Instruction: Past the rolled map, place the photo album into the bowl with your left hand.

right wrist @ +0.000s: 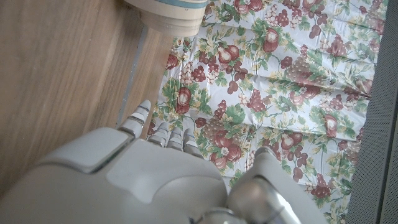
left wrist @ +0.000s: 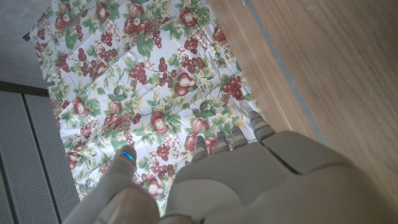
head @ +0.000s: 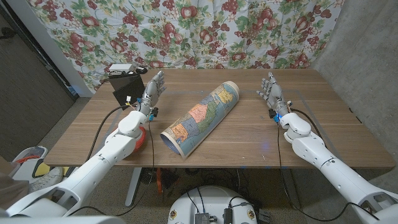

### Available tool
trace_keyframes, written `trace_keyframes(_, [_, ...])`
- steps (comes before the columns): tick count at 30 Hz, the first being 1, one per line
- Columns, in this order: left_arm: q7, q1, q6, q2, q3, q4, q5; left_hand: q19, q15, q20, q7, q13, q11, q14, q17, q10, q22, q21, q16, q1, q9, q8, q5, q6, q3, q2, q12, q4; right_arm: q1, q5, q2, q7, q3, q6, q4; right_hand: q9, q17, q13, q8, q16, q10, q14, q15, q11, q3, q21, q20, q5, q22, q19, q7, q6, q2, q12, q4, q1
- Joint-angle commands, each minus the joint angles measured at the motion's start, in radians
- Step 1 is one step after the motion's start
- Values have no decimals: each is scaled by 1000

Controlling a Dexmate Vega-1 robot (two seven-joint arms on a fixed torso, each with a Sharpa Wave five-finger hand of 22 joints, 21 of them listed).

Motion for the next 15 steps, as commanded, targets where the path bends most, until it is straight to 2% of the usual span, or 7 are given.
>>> trace_keyframes(1, [90, 8, 24, 47, 15, -52, 125, -4, 8, 6, -4, 1, -1, -13, 4, -5, 4, -1, 5, 4, 5, 2, 3, 7, 0, 5, 8, -6, 8, 0, -1, 3, -3, -11, 4, 1, 0, 5, 3, 3, 1, -8, 2, 5, -1, 2, 3, 4, 3, 3, 10, 4, 2, 0, -4, 5])
trace_keyframes(15, [168, 35, 1, 53, -4, -90, 191, -3, 5, 17, -7, -1, -6, -17, 3, 5, 4, 0, 6, 6, 5, 5, 3, 21, 0, 7, 12, -11, 11, 2, -5, 12, -5, -18, 9, 1, -2, 5, 3, 1, -1, -14, 3, 4, -2, 1, 5, 3, 3, -2, 9, 2, 3, -2, -6, 5])
